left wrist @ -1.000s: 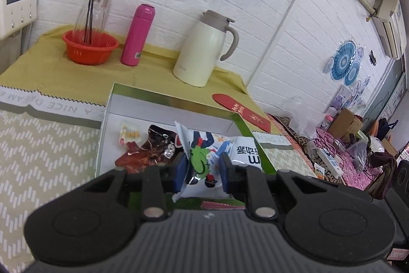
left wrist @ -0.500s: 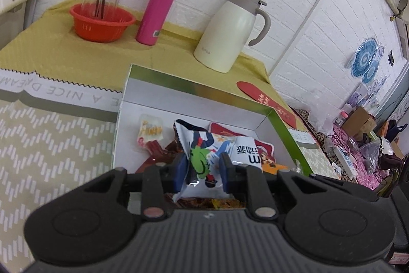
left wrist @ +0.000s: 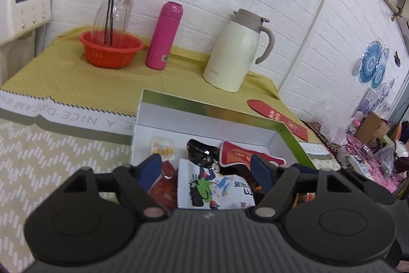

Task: Organize snacks
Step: 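Lift the white bag into the green box and open both grippers, then move both open grippers to the red candy packets beside the box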

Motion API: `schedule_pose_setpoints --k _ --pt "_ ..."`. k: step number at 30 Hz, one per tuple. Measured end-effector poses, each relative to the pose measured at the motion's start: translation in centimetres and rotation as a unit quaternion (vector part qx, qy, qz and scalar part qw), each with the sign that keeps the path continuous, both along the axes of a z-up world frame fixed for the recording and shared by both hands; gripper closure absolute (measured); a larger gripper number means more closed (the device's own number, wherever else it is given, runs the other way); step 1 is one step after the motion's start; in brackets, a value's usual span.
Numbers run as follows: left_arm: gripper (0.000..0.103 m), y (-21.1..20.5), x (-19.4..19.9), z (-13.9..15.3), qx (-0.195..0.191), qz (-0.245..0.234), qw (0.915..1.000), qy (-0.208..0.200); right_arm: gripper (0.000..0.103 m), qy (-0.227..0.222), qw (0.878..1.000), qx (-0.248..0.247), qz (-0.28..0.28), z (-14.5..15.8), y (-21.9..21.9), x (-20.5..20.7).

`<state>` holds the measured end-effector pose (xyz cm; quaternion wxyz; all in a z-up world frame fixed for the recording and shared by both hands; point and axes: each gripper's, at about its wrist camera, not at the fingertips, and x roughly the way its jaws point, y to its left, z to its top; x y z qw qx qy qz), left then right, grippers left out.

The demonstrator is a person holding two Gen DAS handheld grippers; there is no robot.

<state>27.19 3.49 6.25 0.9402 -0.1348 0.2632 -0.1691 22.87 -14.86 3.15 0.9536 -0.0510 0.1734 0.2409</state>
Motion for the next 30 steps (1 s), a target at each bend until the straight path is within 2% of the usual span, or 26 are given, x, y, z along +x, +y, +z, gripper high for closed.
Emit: schedule_pose_setpoints --k 1,2,3,10,15,19,23,26,30 --pt "0.023 0.0 -0.3 0.2 0.006 0.006 1.0 -0.003 0.0 -0.007 1.0 -0.003 -0.003 0.2 0.0 -0.2" --pt "0.011 0.1 -0.5 0.4 0.006 0.012 0.9999 -0.003 0.0 -0.012 1.0 -0.005 -0.004 0.3 0.0 -0.4" --pt "0.008 0.2 -0.9 0.6 0.005 0.019 0.9998 -0.006 0.0 -0.017 1.0 -0.006 -0.004 0.5 -0.1 -0.7" --pt "0.008 1.2 -4.1 3.1 0.006 0.029 0.9987 -0.041 0.0 -0.051 0.999 0.006 -0.012 2.3 -0.6 -3.4" --pt "0.008 2.3 -7.8 5.0 0.002 0.033 0.9973 -0.065 0.0 -0.088 0.996 0.019 -0.006 3.7 -1.1 -6.3" --pt "0.008 3.3 -10.9 5.5 -0.006 0.046 0.9969 -0.064 0.0 -0.111 0.994 0.019 -0.004 4.6 -1.3 -8.9" --pt "0.008 4.3 -13.8 4.8 -0.01 0.062 0.9965 -0.055 0.0 -0.119 0.993 0.022 -0.005 4.8 -1.7 -11.1" --pt "0.008 5.1 -15.3 3.5 -0.019 0.069 0.9965 -0.042 0.0 -0.102 0.994 0.027 -0.011 4.4 -1.9 -12.1" --pt "0.008 6.6 -17.1 0.1 -0.038 0.09 0.9952 -0.001 0.0 -0.069 0.997 0.034 -0.017 2.9 -1.9 -13.4"
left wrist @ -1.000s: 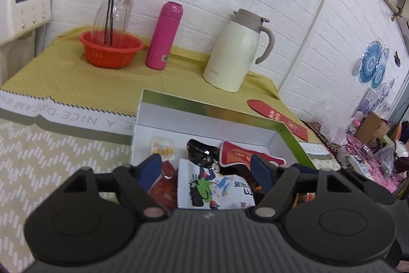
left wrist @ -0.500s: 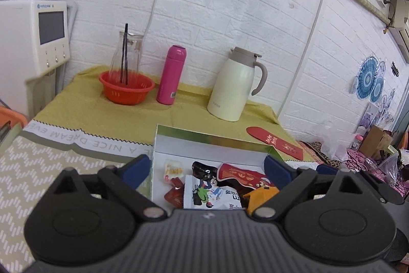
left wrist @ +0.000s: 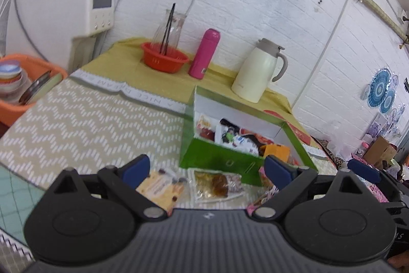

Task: Organize snacks
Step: 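Move both open grippers to the red candy packets beside the box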

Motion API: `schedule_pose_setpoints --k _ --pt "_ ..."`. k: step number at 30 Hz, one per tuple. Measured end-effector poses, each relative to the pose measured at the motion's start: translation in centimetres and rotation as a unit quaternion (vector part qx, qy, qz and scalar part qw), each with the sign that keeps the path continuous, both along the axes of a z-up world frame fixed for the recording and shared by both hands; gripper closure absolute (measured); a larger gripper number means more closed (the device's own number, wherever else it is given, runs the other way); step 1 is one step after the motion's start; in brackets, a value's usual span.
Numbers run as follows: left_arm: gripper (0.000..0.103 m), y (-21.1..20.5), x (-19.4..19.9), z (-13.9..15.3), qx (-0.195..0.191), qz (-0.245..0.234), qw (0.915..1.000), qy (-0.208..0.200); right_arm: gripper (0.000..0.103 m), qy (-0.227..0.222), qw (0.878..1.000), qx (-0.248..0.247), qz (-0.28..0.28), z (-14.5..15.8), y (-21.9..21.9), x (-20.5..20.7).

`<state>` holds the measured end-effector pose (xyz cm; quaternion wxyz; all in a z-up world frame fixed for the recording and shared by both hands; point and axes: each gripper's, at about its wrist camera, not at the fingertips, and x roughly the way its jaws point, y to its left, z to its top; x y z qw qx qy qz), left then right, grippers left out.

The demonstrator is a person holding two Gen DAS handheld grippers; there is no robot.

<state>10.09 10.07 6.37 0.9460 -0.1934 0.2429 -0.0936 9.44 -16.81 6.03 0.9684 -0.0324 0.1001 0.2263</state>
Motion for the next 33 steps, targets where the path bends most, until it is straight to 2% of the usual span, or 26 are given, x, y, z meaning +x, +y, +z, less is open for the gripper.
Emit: schedule_pose_setpoints --k 6,10,13,19,26,28,31,33 --pt "0.008 2.0 -2.3 -4.2 0.003 0.031 0.9983 0.05 0.0 0.091 0.995 0.019 0.026 -3.6 1.1 -0.6" --pt "0.008 3.0 -3.0 -5.4 0.002 0.039 0.9971 0.066 0.0 0.153 0.987 0.014 0.041 -5.9 3.4 -0.4" --pt "0.008 3.7 -3.5 -5.9 0.0 0.055 0.9959 0.071 0.0 0.178 0.982 0.013 0.055 -6.8 5.3 -0.1" --pt "0.008 5.1 -3.8 -6.4 -0.011 0.061 0.995 0.079 0.0 0.185 0.981 0.0 0.064 -7.3 8.2 0.5" --pt "0.008 4.4 -3.1 -6.2 -0.027 0.021 0.9971 0.068 0.0 0.187 0.98 -0.024 0.057 -7.9 10.2 1.9" --pt "0.008 4.0 -2.8 -6.2 -0.029 0.008 0.9972 0.069 0.032 0.197 0.978 -0.029 0.066 -8.4 10.2 2.1" --pt "0.008 3.1 -2.2 -6.3 -0.037 -0.023 0.9965 0.071 0.048 0.193 0.978 -0.027 0.073 -8.3 9.1 1.9" --pt "0.009 2.1 -1.7 -6.6 -0.038 -0.05 0.9953 0.074 0.054 0.198 0.977 -0.023 0.077 -8.1 8.2 1.7"
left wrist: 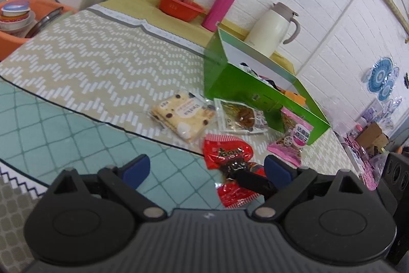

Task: Organize snacks
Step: 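Move both open grippers to the red candy packets beside the box, then close both grippers on the red candy packets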

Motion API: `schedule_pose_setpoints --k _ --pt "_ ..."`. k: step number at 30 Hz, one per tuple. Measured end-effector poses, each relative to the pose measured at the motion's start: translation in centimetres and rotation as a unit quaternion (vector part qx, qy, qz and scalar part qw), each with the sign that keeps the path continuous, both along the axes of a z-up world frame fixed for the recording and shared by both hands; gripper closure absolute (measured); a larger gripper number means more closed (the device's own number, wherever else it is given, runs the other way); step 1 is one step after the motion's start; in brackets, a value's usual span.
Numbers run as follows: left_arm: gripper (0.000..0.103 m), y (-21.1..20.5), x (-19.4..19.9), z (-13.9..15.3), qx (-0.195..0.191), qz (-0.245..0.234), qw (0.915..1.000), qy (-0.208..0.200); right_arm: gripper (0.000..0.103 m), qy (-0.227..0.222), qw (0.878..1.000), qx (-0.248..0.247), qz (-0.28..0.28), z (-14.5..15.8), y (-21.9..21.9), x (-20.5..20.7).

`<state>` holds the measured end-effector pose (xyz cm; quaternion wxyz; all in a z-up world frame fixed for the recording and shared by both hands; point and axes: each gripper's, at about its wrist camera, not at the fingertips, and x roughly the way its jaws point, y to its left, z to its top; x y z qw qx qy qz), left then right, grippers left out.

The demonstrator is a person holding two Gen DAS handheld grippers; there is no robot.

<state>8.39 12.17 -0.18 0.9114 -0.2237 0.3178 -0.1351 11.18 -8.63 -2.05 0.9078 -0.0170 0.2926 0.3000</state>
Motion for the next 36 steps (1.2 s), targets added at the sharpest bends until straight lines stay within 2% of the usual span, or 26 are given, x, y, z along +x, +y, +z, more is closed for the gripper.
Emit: schedule_pose_setpoints --k 3,6,9,12,18,22,24,25,26,30,34,36 --pt "0.01 -1.9 1.0 -0.5 -0.002 -0.039 0.9992 0.011 0.059 0.004 1.0 0.002 -0.005 0.1 -1.6 -0.6" --pt "0.011 -4.1 1.8 -0.6 0.009 -0.074 0.9972 0.008 0.06 0.005 1.0 -0.002 -0.016 -0.1 -3.3 -1.4" --pt "0.012 -5.7 2.6 -0.6 0.003 -0.098 0.9951 0.011 0.059 0.008 1.0 0.003 -0.028 -0.4 -5.0 -2.1" --pt "0.018 -7.0 3.6 -0.5 0.005 -0.117 0.993 0.018 0.059 0.004 0.999 0.007 -0.032 -0.5 -6.1 -2.7" --pt "0.041 -9.0 6.5 -0.3 0.013 -0.157 0.987 0.031 0.059 -0.007 1.0 0.004 -0.026 -0.6 -6.6 -3.1" --pt "0.067 -9.8 7.9 -0.2 0.019 -0.174 0.9839 0.037 0.06 -0.008 1.0 0.01 -0.021 -0.7 -6.9 -3.0" --pt "0.084 -10.0 8.0 -0.2 0.031 -0.174 0.9835 0.037 0.06 -0.009 1.0 0.012 -0.026 -0.7 -7.1 -2.9" --pt "0.097 -9.9 8.0 -0.3 0.037 -0.172 0.9838 0.037 0.061 -0.007 0.999 0.017 -0.028 -0.7 -7.3 -2.8" --pt "0.102 -9.8 7.8 -0.3 0.039 -0.171 0.9839 0.035 0.062 -0.005 0.999 0.023 -0.03 -0.7 -7.5 -2.7" --pt "0.102 -9.3 7.0 -0.5 0.033 -0.168 0.985 0.021 0.066 0.006 0.998 0.046 -0.035 -0.9 -8.2 -2.3" --pt "0.102 -8.8 7.8 -1.1 0.005 -0.17 0.9852 0.025 0.066 0.001 0.998 0.042 -0.036 -0.9 -8.2 -2.3" --pt "0.102 -9.0 7.7 -1.1 0.006 -0.174 0.9845 0.023 0.066 0.003 0.998 0.046 -0.041 -0.9 -8.3 -2.2"
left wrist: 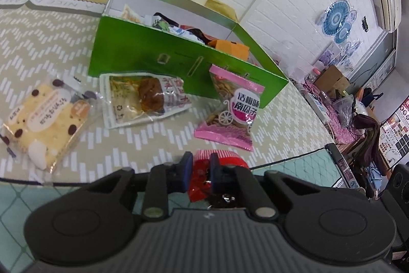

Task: Organize snacks
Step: 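Close both grippers on the red candy packets, then carry the red packets into the green box and open both grippers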

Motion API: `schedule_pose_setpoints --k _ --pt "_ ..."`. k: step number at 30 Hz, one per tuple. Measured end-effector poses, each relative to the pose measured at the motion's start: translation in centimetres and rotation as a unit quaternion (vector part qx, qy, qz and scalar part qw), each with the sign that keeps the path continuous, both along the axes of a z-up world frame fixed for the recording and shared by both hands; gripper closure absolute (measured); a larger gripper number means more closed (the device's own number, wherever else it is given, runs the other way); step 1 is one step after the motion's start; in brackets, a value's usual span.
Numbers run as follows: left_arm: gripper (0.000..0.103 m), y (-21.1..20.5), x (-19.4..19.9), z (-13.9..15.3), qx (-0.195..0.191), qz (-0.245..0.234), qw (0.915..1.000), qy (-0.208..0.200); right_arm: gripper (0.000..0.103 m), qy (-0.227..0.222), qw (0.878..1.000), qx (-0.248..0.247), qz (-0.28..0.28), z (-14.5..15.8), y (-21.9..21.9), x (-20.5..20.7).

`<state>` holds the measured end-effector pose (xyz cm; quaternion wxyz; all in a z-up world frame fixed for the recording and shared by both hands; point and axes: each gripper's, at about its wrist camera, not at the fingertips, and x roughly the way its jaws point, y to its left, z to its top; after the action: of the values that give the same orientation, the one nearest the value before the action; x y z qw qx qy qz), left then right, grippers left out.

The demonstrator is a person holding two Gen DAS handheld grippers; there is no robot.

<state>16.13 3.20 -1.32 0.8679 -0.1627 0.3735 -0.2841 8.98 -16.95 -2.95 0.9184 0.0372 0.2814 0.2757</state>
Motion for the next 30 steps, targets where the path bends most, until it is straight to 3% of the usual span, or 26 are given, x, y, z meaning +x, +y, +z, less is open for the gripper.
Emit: schedule_pose_setpoints --k 5,7,14,22,30 --pt "0.103 -1.0 -1.3 0.4 0.029 0.016 0.9992 -0.022 0.068 0.012 0.999 0.034 -0.007 -0.2 -0.7 0.5" --pt "0.103 -0.9 -1.6 0.9 0.025 0.024 0.9991 -0.026 0.075 0.017 0.999 0.045 -0.009 0.1 -1.0 0.4" --pt "0.103 -0.6 -1.5 4.8 -0.002 0.028 0.9975 -0.065 0.085 -0.044 0.998 0.05 -0.008 3.8 -1.5 0.4" --pt "0.103 -1.7 2.2 9.0 -0.008 0.042 0.993 -0.11 0.088 -0.104 0.993 0.046 -0.024 7.7 -2.2 4.4" --pt "0.103 -2.7 7.2 11.1 -0.011 0.057 0.9917 -0.115 0.088 -0.124 0.99 0.064 -0.036 9.7 -3.7 9.6"
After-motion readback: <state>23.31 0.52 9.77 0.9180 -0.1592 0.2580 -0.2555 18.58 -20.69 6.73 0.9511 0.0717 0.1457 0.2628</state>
